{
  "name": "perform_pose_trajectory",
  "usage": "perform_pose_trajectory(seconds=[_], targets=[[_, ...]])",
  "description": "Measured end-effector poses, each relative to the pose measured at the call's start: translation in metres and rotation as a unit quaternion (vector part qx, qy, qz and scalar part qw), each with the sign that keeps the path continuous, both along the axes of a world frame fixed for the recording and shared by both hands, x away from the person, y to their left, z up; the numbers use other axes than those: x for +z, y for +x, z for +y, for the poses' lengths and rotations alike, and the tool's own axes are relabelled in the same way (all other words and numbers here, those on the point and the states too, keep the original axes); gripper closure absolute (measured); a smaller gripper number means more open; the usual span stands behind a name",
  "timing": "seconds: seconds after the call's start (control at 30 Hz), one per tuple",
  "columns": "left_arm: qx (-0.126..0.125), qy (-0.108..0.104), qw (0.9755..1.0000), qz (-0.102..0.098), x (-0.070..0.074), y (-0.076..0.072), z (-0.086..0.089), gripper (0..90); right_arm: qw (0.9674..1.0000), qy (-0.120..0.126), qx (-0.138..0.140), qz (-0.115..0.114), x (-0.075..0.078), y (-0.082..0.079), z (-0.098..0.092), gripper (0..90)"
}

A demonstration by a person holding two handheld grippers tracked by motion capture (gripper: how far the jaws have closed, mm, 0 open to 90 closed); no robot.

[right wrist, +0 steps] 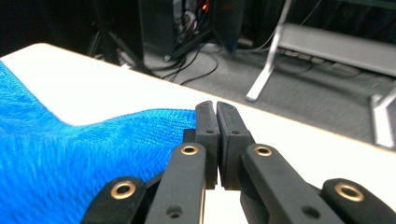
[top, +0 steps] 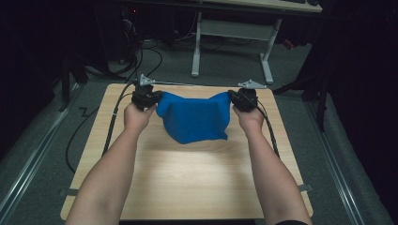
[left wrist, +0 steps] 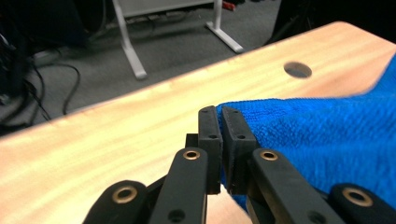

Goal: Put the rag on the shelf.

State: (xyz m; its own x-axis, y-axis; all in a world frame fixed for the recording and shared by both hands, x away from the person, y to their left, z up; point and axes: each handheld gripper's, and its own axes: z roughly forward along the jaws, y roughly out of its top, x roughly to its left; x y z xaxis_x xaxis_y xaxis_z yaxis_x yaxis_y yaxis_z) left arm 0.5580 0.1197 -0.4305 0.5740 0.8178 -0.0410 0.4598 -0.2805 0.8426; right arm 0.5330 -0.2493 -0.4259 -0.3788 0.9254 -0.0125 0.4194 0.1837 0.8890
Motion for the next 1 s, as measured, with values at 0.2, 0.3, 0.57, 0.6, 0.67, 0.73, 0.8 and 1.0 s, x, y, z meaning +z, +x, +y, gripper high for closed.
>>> perform_pose_trajectory(seconds=[0.2,0.3,0.57,0.6,0.67,0.73,0.8,1.0], targets=[[-0.010,-0.013,0.9995,0.027,-0.022,-0.004,0.001,87.2,0.9995,0.006,0.013,0.028,-0.029,-0.006,0.006,89.0],[-0.015,-0.017,0.9991,0.037,-0.030,-0.006,0.000,87.0,0.9990,0.012,0.017,0.038,-0.039,-0.011,0.008,88.9],[-0.022,-0.021,0.9975,0.063,-0.049,-0.011,-0.004,86.5,0.9981,0.019,0.019,0.055,-0.055,-0.018,0.008,88.9],[-0.024,-0.022,0.9972,0.068,-0.051,-0.011,-0.005,86.5,0.9980,0.018,0.018,0.058,-0.057,-0.019,0.008,88.9],[-0.025,-0.019,0.9969,0.072,-0.055,-0.012,-0.006,86.5,0.9977,0.017,0.019,0.062,-0.059,-0.020,0.008,88.9],[-0.027,-0.021,0.9966,0.075,-0.058,-0.013,-0.007,86.5,0.9976,0.016,0.021,0.065,-0.061,-0.022,0.008,88.8],[-0.028,-0.023,0.9962,0.080,-0.060,-0.014,-0.007,86.5,0.9977,0.019,0.021,0.062,-0.063,-0.023,0.009,88.9],[-0.032,-0.019,0.9948,0.095,-0.068,-0.016,-0.008,86.4,0.9969,0.020,0.017,0.074,-0.070,-0.026,0.007,88.8]])
